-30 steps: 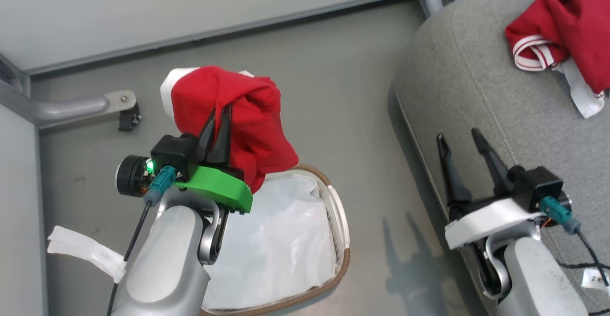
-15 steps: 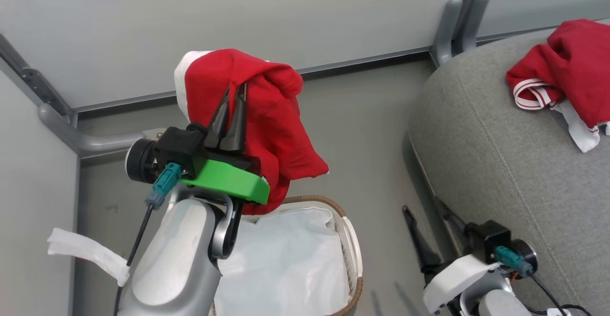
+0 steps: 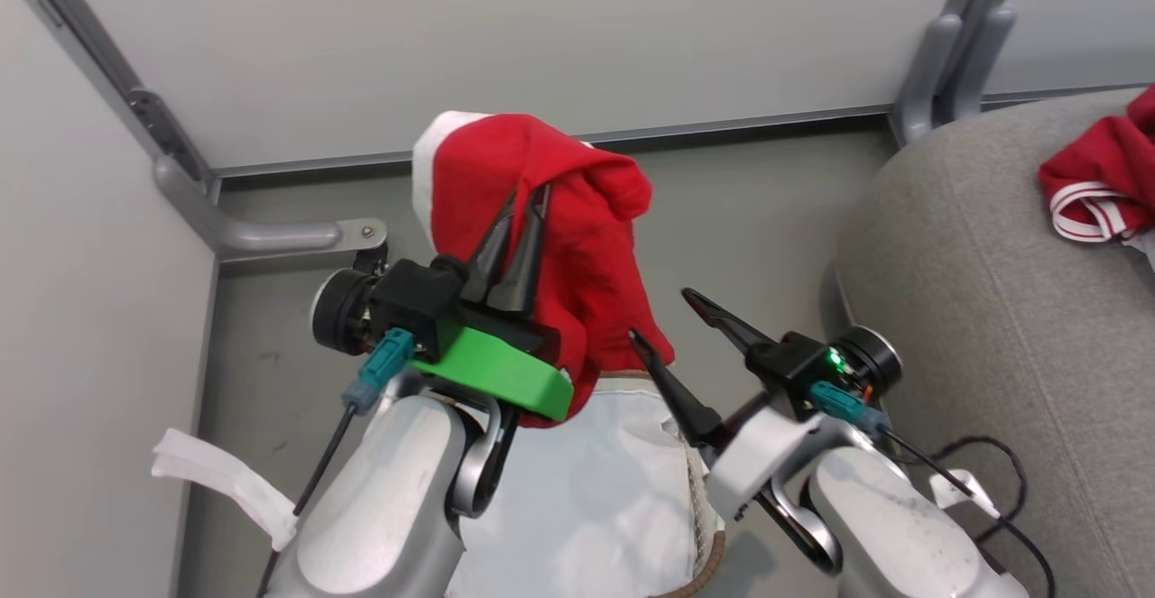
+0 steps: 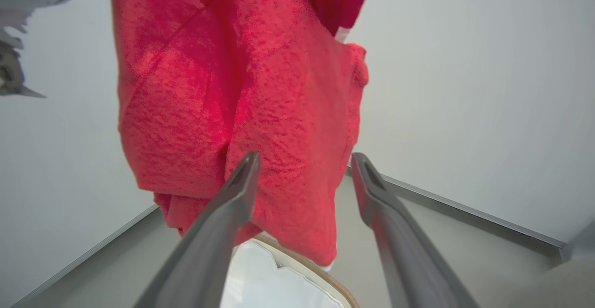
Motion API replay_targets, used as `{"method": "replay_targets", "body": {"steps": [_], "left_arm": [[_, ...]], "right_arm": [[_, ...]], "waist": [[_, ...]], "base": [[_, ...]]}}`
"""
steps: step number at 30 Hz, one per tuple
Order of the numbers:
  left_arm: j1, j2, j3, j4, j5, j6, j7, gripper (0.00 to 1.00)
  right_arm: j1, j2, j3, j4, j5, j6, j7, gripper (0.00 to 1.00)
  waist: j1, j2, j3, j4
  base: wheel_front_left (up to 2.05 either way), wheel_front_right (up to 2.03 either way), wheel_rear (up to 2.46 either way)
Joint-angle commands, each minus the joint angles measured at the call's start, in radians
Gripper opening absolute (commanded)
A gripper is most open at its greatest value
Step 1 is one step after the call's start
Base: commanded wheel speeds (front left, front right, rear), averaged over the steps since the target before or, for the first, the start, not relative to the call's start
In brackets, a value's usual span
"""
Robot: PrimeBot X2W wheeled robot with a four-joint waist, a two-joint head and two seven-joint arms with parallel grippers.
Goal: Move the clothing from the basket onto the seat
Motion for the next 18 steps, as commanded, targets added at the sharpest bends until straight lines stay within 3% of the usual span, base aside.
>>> {"method": "replay_targets", "body": {"steps": [1,11,12,13,18], "left_arm": [[-0.015,0.002,-0.013,-0.007,-0.013,0.002,-0.001,0.00],[-0.041,0.002,-0.116,-0.037,-0.067,0.017,-0.001,0.00],[-0.042,0.002,-0.124,-0.040,-0.072,0.016,-0.001,0.00],[-0.043,0.002,-0.133,-0.043,-0.076,0.018,-0.001,0.00],[-0.039,0.002,-0.154,-0.045,-0.087,0.028,-0.001,0.00]], "right_arm": [[-0.025,0.003,0.020,0.019,0.007,-0.001,-0.002,1.00],[-0.129,0.037,0.039,0.170,0.031,-0.001,-0.002,1.00],[-0.130,0.039,0.041,0.181,0.037,-0.001,-0.002,0.82],[-0.131,0.040,0.050,0.191,0.046,-0.001,-0.002,0.00],[-0.116,0.045,0.082,0.204,0.095,-0.001,-0.002,0.00]], "waist": [[0.0000,0.0000,0.006,0.032],[0.0000,0.0000,0.014,0.107],[0.0000,0.0000,0.014,0.113],[0.0000,0.0000,0.013,0.119],[0.0000,0.0000,0.013,0.131]], "base": [[0.00,0.00,0.00],[0.00,0.00,0.00],[0.00,0.00,0.00],[0.00,0.00,0.00],[0.00,0.00,0.00]]}}
